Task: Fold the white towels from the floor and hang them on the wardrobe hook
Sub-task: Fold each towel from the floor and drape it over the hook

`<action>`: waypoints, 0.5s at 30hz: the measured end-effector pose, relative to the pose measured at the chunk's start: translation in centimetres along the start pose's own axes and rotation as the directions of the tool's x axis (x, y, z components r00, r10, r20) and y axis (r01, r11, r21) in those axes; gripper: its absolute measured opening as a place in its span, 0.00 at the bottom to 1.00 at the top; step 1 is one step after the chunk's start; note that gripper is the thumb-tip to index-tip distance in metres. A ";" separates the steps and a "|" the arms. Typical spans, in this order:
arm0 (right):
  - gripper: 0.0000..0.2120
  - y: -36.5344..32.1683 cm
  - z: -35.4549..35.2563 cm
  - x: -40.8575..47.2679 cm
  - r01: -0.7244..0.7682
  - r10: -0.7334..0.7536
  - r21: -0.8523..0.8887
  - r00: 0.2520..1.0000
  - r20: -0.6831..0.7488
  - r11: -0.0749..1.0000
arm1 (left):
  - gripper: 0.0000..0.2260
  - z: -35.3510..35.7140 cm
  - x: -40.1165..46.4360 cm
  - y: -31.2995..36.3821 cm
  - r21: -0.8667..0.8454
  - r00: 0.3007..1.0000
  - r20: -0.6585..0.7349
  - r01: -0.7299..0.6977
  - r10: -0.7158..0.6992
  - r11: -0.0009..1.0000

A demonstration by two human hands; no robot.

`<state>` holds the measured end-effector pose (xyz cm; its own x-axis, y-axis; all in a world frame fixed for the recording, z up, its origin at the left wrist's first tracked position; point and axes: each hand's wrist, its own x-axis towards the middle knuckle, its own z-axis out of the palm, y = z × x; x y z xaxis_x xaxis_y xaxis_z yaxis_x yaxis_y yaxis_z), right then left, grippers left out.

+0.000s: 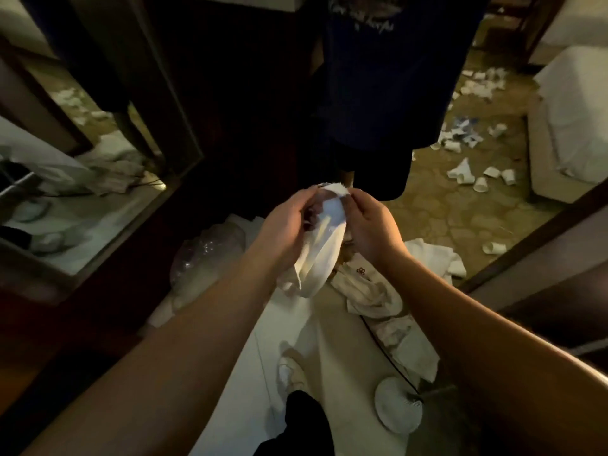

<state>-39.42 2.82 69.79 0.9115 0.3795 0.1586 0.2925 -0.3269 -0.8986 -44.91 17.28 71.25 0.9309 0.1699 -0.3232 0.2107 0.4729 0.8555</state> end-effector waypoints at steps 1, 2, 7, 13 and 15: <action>0.12 -1.8 -0.1 -1.0 -0.019 0.017 0.074 0.999 0.035 0.997 | 0.13 -0.2 -2.1 0.8 0.111 0.997 -0.036 -0.060 0.065 0.992; 0.13 -3.5 -0.1 -1.8 -0.039 0.030 0.139 0.997 0.068 0.990 | 0.12 -0.5 -4.1 1.6 0.231 0.987 -0.061 -0.130 0.148 0.964; 0.12 -11.8 0.9 -5.6 -0.063 0.002 0.289 0.978 0.206 0.955 | 0.15 -2.7 -12.9 4.5 0.640 0.860 -0.153 -0.289 0.487 0.712; 0.14 -18.9 3.0 -11.5 -0.048 -0.088 0.385 0.940 0.328 0.922 | 0.08 -5.7 -23.4 7.5 0.449 0.936 -0.070 -0.279 0.344 0.849; 0.14 -21.2 4.5 -14.6 -0.024 -0.113 0.371 0.933 0.342 0.928 | 0.06 -7.0 -27.9 7.9 0.383 0.926 -0.078 -0.314 0.369 0.869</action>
<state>-60.17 8.09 84.68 0.7182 0.6873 0.1091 0.1423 0.0085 -0.9898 -71.31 22.36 84.19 0.9168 0.3990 -0.0151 0.0048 0.0267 0.9996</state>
